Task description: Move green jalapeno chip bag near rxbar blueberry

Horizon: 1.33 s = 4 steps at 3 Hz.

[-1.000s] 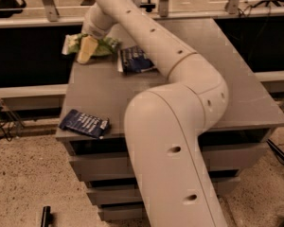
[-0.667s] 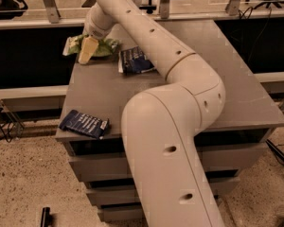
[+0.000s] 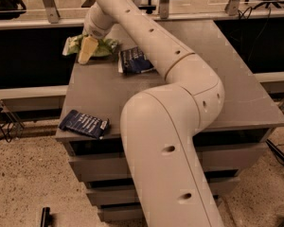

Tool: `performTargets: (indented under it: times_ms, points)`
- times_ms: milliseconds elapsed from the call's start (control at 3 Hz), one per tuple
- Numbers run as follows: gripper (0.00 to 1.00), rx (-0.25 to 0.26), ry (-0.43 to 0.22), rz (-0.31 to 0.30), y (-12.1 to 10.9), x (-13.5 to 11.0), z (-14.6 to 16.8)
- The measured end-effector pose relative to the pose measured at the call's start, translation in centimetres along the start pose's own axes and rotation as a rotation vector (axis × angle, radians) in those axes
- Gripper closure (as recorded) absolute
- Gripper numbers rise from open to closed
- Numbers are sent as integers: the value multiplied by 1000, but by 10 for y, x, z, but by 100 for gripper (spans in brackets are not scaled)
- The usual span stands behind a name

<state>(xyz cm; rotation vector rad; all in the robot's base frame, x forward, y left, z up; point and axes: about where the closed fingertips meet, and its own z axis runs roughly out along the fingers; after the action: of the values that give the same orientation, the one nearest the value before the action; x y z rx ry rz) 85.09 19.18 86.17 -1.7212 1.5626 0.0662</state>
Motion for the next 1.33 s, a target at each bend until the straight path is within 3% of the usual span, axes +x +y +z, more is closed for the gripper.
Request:
performTargets:
  times_ms: [1333]
  points:
    - [0,-3,0,4,-2,-1,3]
